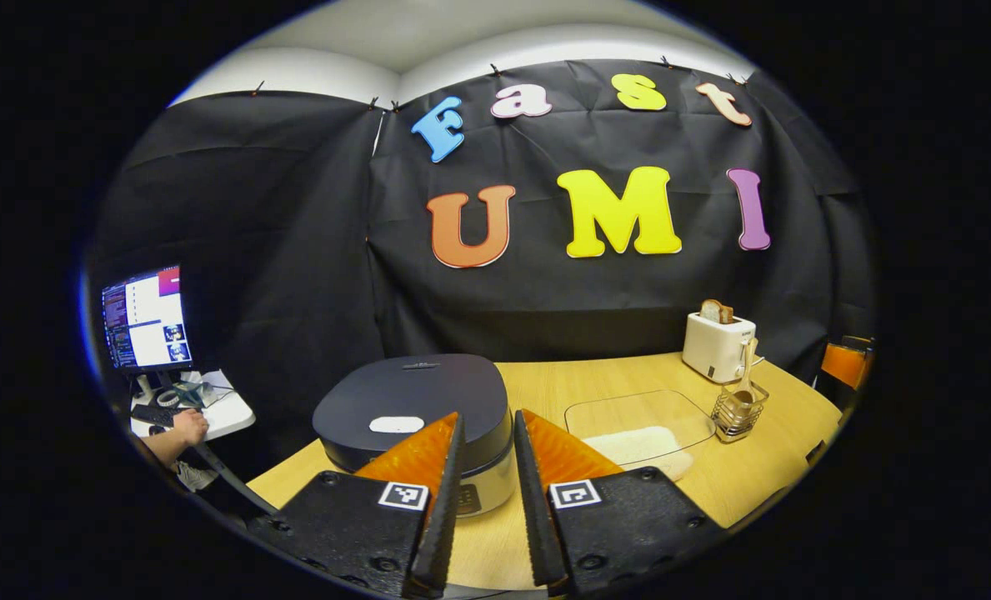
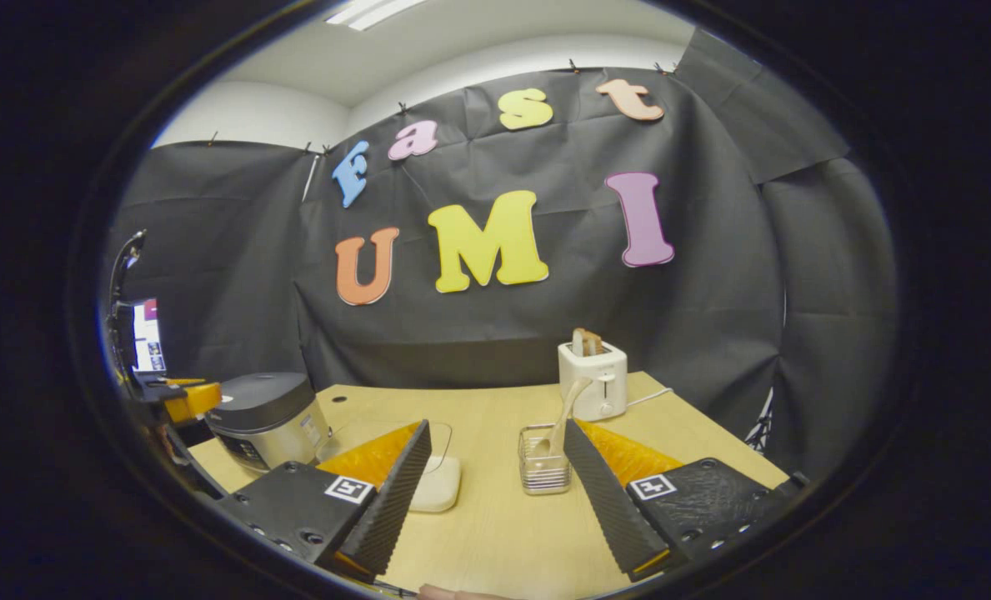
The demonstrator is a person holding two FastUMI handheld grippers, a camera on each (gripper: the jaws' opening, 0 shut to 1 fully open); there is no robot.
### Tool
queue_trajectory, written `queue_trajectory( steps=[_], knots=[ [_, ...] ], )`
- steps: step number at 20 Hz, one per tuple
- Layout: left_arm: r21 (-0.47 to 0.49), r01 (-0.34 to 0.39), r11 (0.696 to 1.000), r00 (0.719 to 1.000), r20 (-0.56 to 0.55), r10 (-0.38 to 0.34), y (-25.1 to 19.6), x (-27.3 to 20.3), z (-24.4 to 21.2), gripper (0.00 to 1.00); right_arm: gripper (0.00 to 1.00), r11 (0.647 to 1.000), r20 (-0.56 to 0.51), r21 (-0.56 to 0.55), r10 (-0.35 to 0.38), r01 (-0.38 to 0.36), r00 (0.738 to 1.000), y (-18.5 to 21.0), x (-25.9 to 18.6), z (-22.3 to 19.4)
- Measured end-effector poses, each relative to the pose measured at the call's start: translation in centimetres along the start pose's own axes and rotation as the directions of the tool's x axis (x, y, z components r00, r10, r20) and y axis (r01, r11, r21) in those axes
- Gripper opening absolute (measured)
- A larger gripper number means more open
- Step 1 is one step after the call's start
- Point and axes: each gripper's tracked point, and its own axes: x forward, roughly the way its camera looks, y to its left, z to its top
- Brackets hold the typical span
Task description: Close the left gripper, press the button to open the rice cooker; take a wooden spoon from the chopstick holder with the right hand, scoop a spoonful of rice and pour it into the rice cooker, then put the wooden spoon back into the chopstick holder.
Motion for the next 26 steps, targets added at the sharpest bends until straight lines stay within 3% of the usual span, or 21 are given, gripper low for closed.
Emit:
queue_trajectory(
  steps=[3,5,12,21,22,24,26],
  knots=[
    [0.017,0.013,1.0,0.999,-0.04,-0.012,1.6,1.0,0.2,0.14,0.95,1.0,0.004,0.0,-0.007,0.007,1.0,-0.4,0.1,-0.1],
    [-0.015,0.015,1.0,0.997,-0.07,-0.016,2.8,1.8,0.0,0.03,0.95,1.0,-0.004,0.001,-0.006,0.006,1.0,-0.4,0.2,-0.2],
    [-0.074,-0.003,0.997,0.974,-0.228,-0.014,5.3,5.5,-2.6,0.03,0.95,1.0,-0.028,0.01,0.003,-0.002,1.0,-0.4,0.6,-0.7],
    [-0.014,-0.016,1.0,0.954,-0.299,0.011,6.1,5.7,-4.2,0.03,0.95,1.0,-0.043,0.001,0.008,-0.008,0.999,0.1,0.6,-1.1],
    [-0.003,-0.011,1.0,0.951,-0.309,0.009,6.1,5.8,-4.4,0.03,0.91,1.0,-0.043,0.002,0.01,-0.01,0.999,0.1,0.5,-1.0],
    [0.009,0.008,1.0,0.945,-0.326,-0.004,6.2,5.8,-4.6,0.03,0.95,1.0,-0.036,0.001,0.012,-0.012,0.999,0.2,0.3,-0.7],
    [-0.079,0.023,0.997,0.935,-0.351,-0.049,6.3,5.9,-5.0,0.03,0.91,1.0,-0.024,-0.001,0.019,-0.019,1.0,0.3,-0.1,-0.3]
  ],
)
